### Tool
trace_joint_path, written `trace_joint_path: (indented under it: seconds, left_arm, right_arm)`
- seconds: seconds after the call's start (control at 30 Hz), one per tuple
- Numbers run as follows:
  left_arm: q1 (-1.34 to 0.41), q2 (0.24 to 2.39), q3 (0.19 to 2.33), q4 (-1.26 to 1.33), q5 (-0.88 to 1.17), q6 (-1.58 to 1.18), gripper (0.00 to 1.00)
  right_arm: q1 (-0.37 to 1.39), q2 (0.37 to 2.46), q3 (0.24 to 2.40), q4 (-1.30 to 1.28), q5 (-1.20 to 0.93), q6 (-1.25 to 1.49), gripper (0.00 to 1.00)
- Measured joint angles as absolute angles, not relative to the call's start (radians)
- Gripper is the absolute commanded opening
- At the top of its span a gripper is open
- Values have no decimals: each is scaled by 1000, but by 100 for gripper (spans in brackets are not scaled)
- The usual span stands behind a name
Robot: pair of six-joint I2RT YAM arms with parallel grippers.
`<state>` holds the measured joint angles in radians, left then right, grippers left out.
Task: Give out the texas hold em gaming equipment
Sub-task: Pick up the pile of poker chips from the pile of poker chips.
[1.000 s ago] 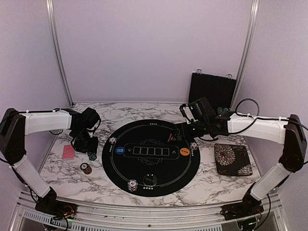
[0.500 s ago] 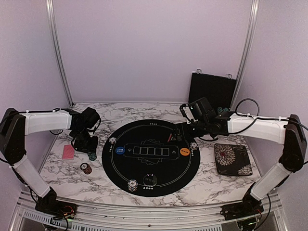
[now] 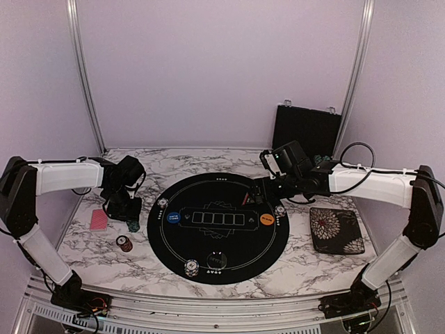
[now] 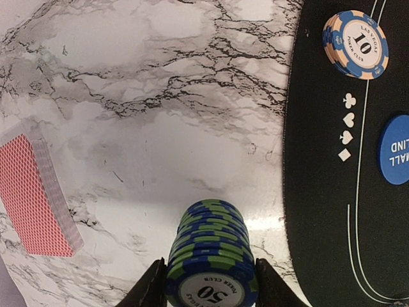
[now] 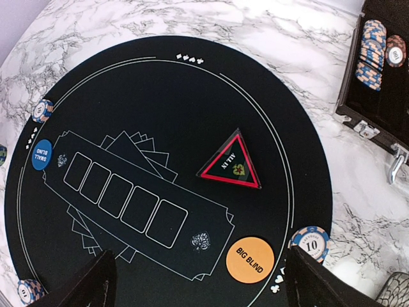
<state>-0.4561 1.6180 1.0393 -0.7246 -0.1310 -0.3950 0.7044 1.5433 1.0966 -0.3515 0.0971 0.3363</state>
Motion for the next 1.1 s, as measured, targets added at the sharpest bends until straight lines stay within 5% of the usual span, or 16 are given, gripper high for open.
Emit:
trace_joint_path:
  seconds: [1.1]
  left_arm:
    - [-456, 1618, 1029, -707, -131, -385, 42]
  right_arm:
    - [704, 1543, 1097, -352, 99, 343, 88]
